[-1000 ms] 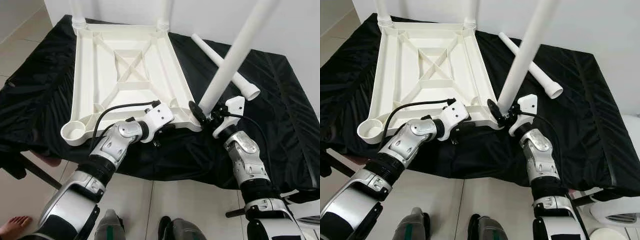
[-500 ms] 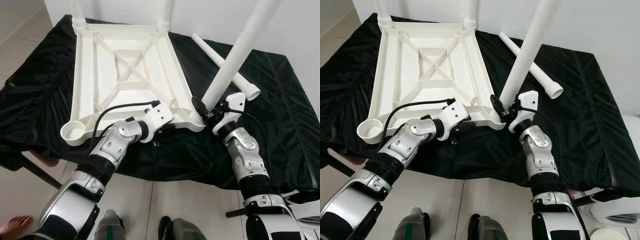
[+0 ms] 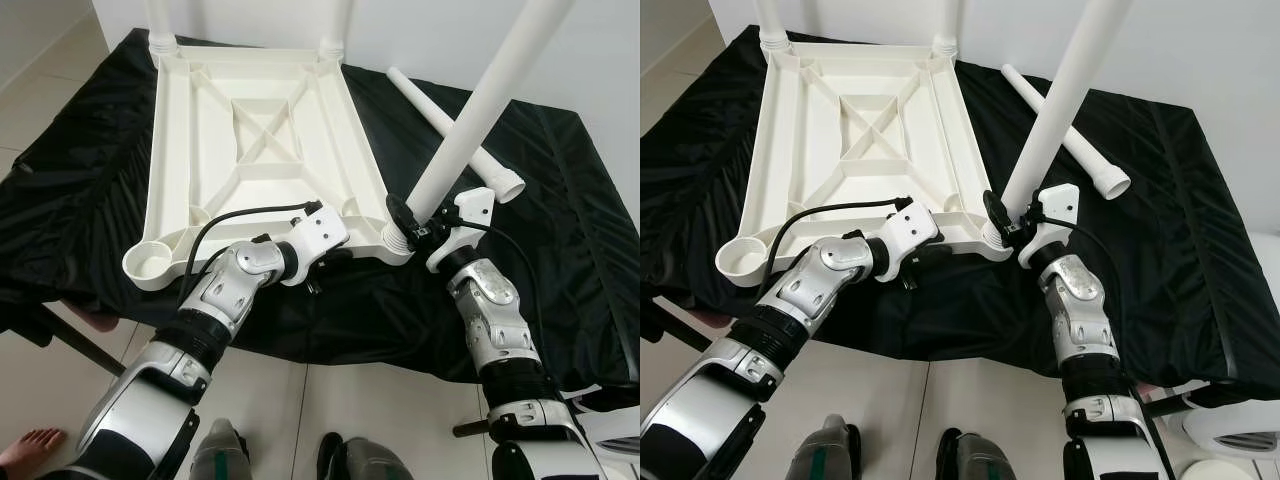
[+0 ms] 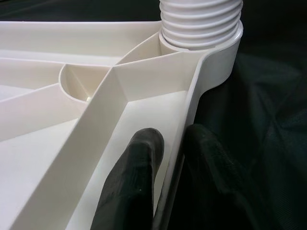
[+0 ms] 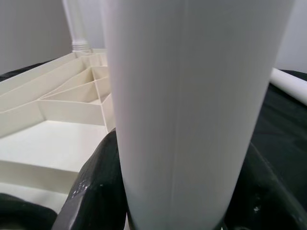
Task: Building children table
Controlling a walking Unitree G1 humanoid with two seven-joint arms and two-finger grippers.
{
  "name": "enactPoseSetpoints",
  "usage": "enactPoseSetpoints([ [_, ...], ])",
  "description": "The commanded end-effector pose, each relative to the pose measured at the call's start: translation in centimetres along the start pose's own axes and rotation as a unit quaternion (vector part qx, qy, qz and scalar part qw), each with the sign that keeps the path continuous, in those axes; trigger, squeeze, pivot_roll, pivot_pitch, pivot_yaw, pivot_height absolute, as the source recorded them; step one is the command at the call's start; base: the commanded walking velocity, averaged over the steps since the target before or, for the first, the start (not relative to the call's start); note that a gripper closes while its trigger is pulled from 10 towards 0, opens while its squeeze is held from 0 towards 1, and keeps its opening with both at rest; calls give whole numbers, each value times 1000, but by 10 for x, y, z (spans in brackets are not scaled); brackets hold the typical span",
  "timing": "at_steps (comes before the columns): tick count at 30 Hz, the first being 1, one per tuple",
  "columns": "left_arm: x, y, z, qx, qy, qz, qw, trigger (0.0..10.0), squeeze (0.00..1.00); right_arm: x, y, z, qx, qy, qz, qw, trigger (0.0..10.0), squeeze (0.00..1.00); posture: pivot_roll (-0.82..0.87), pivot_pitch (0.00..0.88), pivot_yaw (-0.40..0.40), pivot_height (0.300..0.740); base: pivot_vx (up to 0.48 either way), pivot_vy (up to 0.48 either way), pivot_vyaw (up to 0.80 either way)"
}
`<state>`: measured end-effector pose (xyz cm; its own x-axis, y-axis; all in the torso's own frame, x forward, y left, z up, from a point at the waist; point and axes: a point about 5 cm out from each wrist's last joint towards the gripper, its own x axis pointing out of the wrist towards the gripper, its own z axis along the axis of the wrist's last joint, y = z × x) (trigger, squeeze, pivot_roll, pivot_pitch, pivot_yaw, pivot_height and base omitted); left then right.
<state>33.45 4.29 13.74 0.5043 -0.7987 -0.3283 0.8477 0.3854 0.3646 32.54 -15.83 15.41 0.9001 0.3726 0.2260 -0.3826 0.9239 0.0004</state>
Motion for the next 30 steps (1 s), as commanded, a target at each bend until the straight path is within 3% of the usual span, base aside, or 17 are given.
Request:
enactPoseSetpoints([
  [1, 3, -1, 6, 19, 0, -11, 1000, 10000, 0, -4, 6, -11, 8, 34, -26, 999, 10000, 0, 43, 90, -95, 740, 0, 0, 0],
  [9, 3, -2, 6, 19, 0, -12, 1000, 10000, 0, -1, 13, -7, 7, 30, -81, 996, 10000, 0, 41, 87, -97, 740, 0, 0, 0],
  [14, 3, -2, 6, 18, -1, -11, 1000, 10000, 0, 3, 22, -5, -1, 42, -148, 988, 10000, 0, 44, 84, -101, 740, 0, 0, 0],
  [19, 3, -2, 7, 18, -2, -11, 1000, 10000, 0, 3, 26, -5, -8, 42, -165, 985, 10000, 0, 45, 84, -102, 740, 0, 0, 0],
  [22, 3, -1, 7, 19, -2, -9, 1000, 10000, 0, 4, 40, -8, -11, 57, -204, 977, 10000, 0, 47, 84, -104, 740, 0, 0, 0],
  [27, 3, 0, 8, 20, -2, -7, 1000, 10000, 0, 3, 55, -12, 3, 71, -206, 976, 10000, 0, 47, 86, -103, 740, 0, 0, 0],
  [28, 2, 1, 8, 20, -3, -7, 1000, 10000, 0, 3, 55, -11, 7, 69, -204, 977, 10000, 859, 47, 87, -102, 740, 0, 0, 0],
  [30, 2, 1, 8, 20, -3, -7, 1000, 10000, 0, 3, 55, -11, 7, 69, -204, 977, 10000, 859, 47, 87, -102, 740, 0, 0, 0],
])
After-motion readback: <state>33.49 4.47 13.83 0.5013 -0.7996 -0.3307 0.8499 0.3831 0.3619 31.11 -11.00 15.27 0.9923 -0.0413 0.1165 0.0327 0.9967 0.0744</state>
